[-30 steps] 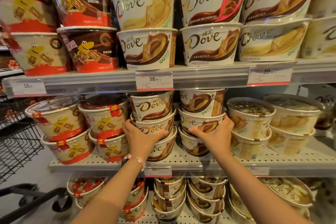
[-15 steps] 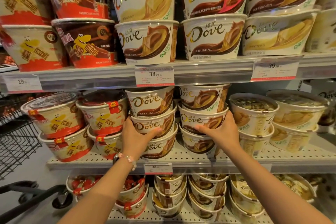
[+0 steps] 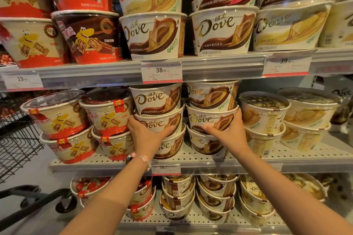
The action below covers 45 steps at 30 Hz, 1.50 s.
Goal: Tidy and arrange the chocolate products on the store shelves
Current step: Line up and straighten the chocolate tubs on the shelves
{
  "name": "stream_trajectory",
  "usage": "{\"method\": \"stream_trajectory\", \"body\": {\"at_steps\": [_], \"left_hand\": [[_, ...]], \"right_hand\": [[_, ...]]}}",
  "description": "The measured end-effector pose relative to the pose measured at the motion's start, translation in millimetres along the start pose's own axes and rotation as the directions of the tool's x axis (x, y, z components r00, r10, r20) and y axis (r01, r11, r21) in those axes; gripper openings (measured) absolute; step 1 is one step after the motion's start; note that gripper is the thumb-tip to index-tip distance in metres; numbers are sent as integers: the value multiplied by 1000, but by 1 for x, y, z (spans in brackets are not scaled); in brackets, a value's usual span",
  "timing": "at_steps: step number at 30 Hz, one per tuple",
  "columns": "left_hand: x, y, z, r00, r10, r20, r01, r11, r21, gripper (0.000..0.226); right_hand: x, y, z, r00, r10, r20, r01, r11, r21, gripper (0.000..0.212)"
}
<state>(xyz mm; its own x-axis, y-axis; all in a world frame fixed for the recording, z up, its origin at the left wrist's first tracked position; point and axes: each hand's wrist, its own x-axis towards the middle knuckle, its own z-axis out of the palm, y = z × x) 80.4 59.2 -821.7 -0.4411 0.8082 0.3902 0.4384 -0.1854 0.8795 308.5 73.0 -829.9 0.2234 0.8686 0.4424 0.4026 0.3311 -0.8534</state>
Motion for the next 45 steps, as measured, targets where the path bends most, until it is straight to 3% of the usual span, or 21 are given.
{"method": "stream_trajectory", "body": {"at_steps": [2, 4, 10, 19, 24, 28, 36, 45], "left_hand": [[-3, 4, 8, 999, -17, -40, 18, 1000, 20, 136], [-3, 3, 12, 998, -21, -58, 23, 999, 23, 135], [4, -8, 12, 999, 5, -49, -5, 1000, 1, 126], [2, -10, 5, 999, 44, -6, -44, 999, -33, 126], [-42, -27, -1, 980, 127, -153, -126, 992, 14, 105], [-59, -45, 14, 992, -5, -124, 13, 998, 62, 116], [-53, -49, 44, 976, -182, -116, 192, 978, 82, 136], [-46, -64, 48, 979, -156, -134, 174, 975, 135, 132]], "right_hand": [[-3, -2, 7, 998, 47, -50, -49, 998, -33, 140], [-3, -4, 11, 994, 66, -90, -72, 995, -65, 145], [-1, -3, 11, 987, 34, -154, -46, 996, -78, 117], [-4, -4, 2, 997, -18, -71, 11, 995, -104, 114], [-41, 8, -12, 996, -33, -88, 21, 990, -143, 98], [-65, 25, -3, 990, 66, -123, -81, 989, -125, 98], [-58, 32, 28, 955, 257, -148, -276, 953, -124, 128], [-46, 36, 35, 957, 229, -178, -263, 944, -201, 130]]}}
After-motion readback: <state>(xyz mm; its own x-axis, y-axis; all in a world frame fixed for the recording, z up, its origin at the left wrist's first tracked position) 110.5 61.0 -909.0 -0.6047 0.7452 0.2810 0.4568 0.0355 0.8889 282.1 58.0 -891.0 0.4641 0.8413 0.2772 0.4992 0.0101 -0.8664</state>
